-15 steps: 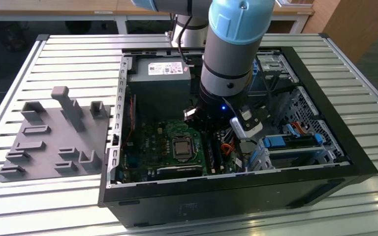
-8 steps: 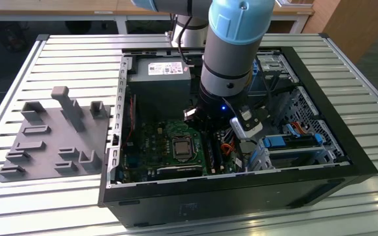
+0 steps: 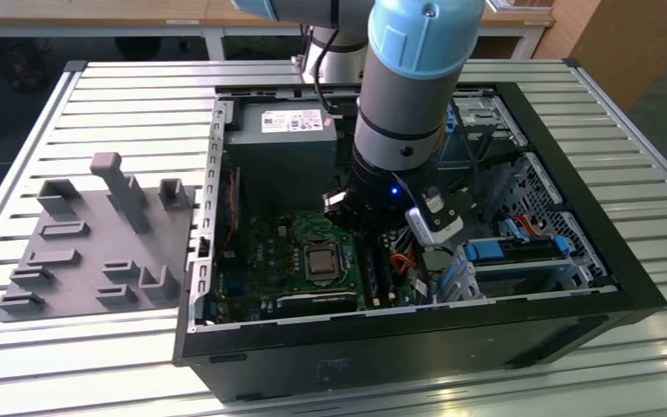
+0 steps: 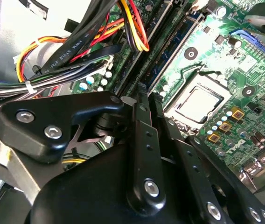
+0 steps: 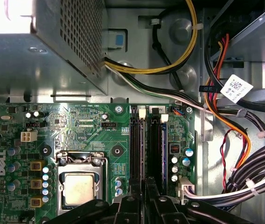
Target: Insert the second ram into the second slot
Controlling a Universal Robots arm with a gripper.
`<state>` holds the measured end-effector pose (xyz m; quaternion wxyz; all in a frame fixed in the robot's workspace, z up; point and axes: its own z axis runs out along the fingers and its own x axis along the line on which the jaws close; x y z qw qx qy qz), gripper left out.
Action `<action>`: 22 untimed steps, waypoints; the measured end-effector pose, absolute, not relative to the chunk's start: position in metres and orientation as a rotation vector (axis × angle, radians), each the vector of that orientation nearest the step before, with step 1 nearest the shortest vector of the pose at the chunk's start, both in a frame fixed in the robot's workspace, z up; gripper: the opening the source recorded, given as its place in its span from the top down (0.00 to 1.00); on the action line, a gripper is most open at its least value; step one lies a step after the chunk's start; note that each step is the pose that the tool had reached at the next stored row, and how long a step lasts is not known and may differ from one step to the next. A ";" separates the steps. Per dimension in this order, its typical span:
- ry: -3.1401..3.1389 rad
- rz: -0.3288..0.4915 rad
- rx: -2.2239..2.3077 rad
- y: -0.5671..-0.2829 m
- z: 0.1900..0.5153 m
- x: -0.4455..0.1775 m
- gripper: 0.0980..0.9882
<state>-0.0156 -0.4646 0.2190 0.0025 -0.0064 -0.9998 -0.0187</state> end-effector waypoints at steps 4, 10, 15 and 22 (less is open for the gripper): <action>-3.136 -0.059 -0.020 -0.465 0.218 -0.016 0.89; -3.136 -0.059 -0.020 -0.465 0.217 -0.014 0.89; -3.136 -0.059 -0.020 -0.465 0.217 -0.013 0.90; -3.136 -0.059 -0.020 -0.465 0.218 -0.013 0.98</action>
